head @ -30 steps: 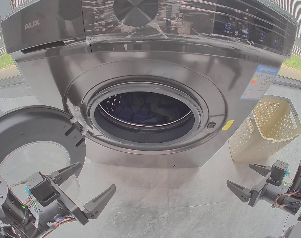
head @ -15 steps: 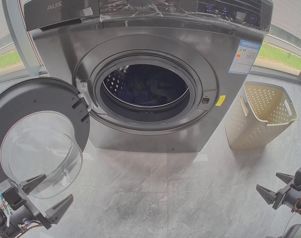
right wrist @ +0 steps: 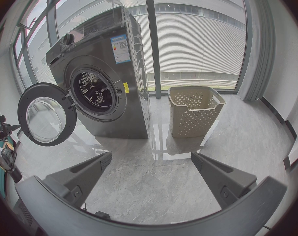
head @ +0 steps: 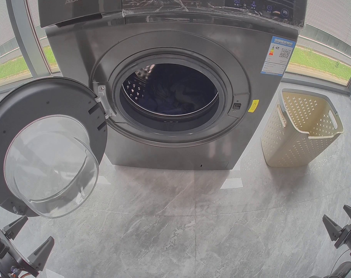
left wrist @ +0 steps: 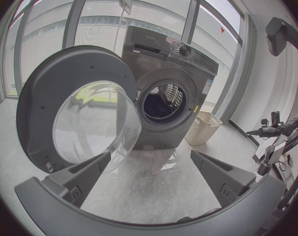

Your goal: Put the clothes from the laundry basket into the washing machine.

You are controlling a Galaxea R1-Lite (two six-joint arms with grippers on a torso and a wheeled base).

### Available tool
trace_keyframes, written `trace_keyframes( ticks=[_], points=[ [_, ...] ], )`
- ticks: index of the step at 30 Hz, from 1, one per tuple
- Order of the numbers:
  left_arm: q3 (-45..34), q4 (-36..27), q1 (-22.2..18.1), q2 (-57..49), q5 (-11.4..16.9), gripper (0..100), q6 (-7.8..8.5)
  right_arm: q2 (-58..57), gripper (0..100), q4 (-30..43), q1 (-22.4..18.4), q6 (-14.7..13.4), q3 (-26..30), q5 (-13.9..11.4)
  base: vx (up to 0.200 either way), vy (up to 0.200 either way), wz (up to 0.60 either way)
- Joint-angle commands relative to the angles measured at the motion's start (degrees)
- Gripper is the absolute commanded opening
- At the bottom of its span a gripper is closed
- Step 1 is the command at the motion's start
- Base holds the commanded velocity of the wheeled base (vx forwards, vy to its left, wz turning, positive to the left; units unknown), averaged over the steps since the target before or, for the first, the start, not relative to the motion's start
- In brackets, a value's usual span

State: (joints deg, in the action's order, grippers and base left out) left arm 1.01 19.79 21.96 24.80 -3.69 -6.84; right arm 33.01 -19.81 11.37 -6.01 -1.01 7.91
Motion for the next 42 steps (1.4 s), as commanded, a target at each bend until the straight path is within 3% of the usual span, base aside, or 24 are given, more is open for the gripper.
trace_keyframes(
  ticks=[1,7,8,12,13,16,19,21,23,24,25,26,27,28,29,30,32,42],
  points=[
    [-1.01,-5.55,-6.31,-10.29,1.94,100,0.60,-12.71,100,4.96,-2.32,2.05,0.84,-0.09,-0.200,0.000,0.00],
    [-1.01,-11.44,-10.71,-16.80,2.99,100,0.34,-20.00,100,11.64,-6.80,2.49,0.84,-0.70,-0.100,0.000,0.00],
    [-1.01,-15.92,-12.90,-19.70,3.87,100,-0.28,-25.63,100,18.32,-7.42,1.97,0.31,-1.58,0.000,0.000,0.00],
    [-1.01,-15.48,-14.22,-19.43,2.55,100,-0.28,-28.97,100,19.99,-10.67,2.23,-0.57,-3.43,0.000,0.000,0.00],
    [-1.01,-15.39,-15.01,-19.35,2.46,100,0.34,-29.50,100,19.99,-12.25,2.85,-0.48,-3.78,0.000,0.000,0.00],
    [-1.01,-15.48,-18.70,-19.87,2.29,100,4.29,-32.31,100,19.99,-11.90,7.06,-0.48,-4.13,-0.200,0.000,0.00],
    [-1.01,-15.57,-22.39,-23.92,3.96,100,4.29,-32.13,100,19.90,-11.73,8.38,-0.48,-4.13,0.000,0.000,0.00],
    [-1.01,-16.18,-22.13,-24.62,2.29,100,5.43,-32.22,100,19.55,-11.90,8.47,-0.22,0.09,0.000,0.000,0.00],
    [-1.01,-17.41,-22.04,-24.62,-0.88,100,5.08,-32.31,100,19.11,-11.90,8.56,-0.22,7.91,0.000,0.000,0.00],
    [-0.92,-17.50,-22.04,-24.53,-1.32,100,5.08,-32.31,100,19.11,-11.90,8.47,-0.22,8.96,0.000,0.000,0.00],
    [-1.01,-17.94,-22.04,-24.62,-0.53,100,4.91,-32.22,100,19.19,-11.81,8.38,-0.22,6.41,0.000,0.000,0.00],
    [-1.01,-19.35,-22.04,-24.62,1.06,100,6.05,-32.13,100,19.11,-11.90,6.98,-0.04,-0.97,0.000,0.000,0.00],
    [-1.01,-19.70,-21.87,-24.53,2.64,100,6.14,-32.13,100,19.90,-11.90,5.92,0.75,-8.88,0.000,0.000,0.00],
    [-0.92,-19.87,-21.78,-24.44,3.78,100,6.05,-32.13,100,19.81,-11.73,6.27,1.01,-12.75,0.000,0.000,0.00],
    [-0.92,-19.96,-21.78,-24.53,3.87,100,6.05,-32.40,100,19.81,-11.64,6.80,1.01,-13.01,0.000,0.000,0.00],
    [-0.92,-19.79,-21.87,-24.53,4.22,100,6.31,-32.75,100,19.72,-11.73,6.89,1.01,-10.28,0.000,0.000,0.00],
    [-0.92,-19.87,-21.87,-24.53,4.22,100,6.66,-32.66,100,19.72,-11.90,6.01,1.01,-8.79,0.000,0.000,0.00],
    [-0.92,-19.87,-21.87,-24.53,4.05,100,5.87,-32.66,100,19.63,-11.81,6.63,1.01,-9.49,0.000,0.040,0.00]
  ],
)
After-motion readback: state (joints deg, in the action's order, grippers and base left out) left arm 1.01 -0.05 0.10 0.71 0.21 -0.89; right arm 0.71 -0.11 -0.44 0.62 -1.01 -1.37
